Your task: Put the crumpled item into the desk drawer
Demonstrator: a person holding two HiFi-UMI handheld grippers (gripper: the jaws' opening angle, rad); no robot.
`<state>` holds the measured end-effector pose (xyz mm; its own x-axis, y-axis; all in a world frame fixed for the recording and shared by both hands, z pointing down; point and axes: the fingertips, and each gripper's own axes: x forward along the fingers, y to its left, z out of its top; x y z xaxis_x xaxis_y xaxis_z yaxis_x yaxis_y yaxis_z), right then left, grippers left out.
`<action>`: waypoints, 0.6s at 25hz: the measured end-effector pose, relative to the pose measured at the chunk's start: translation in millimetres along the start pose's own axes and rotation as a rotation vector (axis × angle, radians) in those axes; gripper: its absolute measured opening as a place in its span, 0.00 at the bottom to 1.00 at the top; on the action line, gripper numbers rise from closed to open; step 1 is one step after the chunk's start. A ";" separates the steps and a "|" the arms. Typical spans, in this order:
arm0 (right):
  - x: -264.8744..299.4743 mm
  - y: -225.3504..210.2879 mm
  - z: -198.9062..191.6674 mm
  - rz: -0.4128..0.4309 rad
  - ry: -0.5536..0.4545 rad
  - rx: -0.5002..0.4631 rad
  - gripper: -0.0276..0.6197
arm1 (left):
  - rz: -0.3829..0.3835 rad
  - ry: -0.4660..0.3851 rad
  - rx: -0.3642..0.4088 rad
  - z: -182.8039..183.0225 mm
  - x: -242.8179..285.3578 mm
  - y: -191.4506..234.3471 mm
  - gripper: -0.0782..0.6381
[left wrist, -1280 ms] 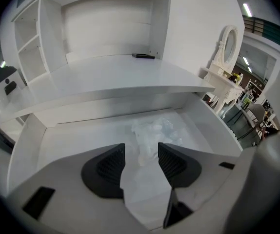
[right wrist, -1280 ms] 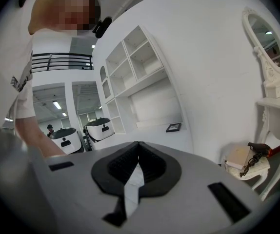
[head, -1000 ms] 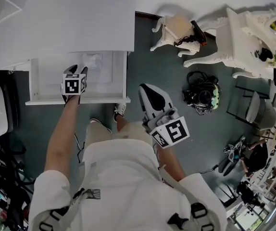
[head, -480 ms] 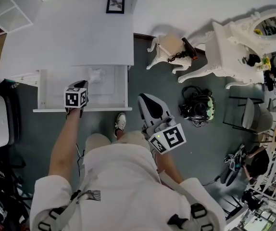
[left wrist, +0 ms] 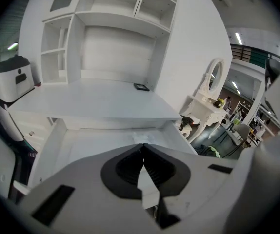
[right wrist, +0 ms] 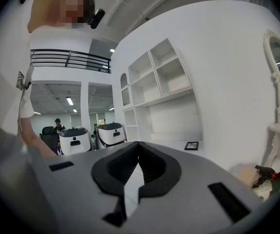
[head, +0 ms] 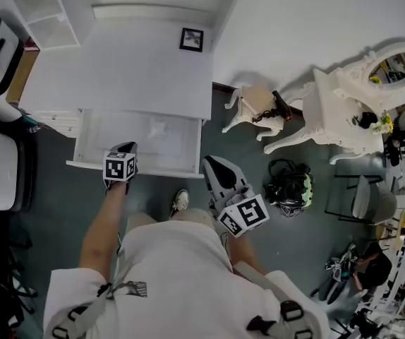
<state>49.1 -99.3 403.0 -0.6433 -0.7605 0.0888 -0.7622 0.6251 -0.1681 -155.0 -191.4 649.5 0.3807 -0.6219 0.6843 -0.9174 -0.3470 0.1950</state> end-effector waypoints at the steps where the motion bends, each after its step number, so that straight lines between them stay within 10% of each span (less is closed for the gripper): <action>1: 1.8 4.5 2.2 0.006 -0.003 -0.002 0.06 | 0.011 -0.020 0.002 2.8 -9.6 3.7 0.13; 15: 19.0 28.4 20.2 0.016 -0.051 -0.045 0.06 | 0.060 -0.318 0.021 70.0 -112.0 36.7 0.13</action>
<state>16.7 -99.6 380.1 -0.6520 -0.7573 0.0357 -0.7548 0.6440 -0.1248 -223.1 -183.6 530.8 0.3458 -0.8290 0.4395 -0.9381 -0.3149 0.1441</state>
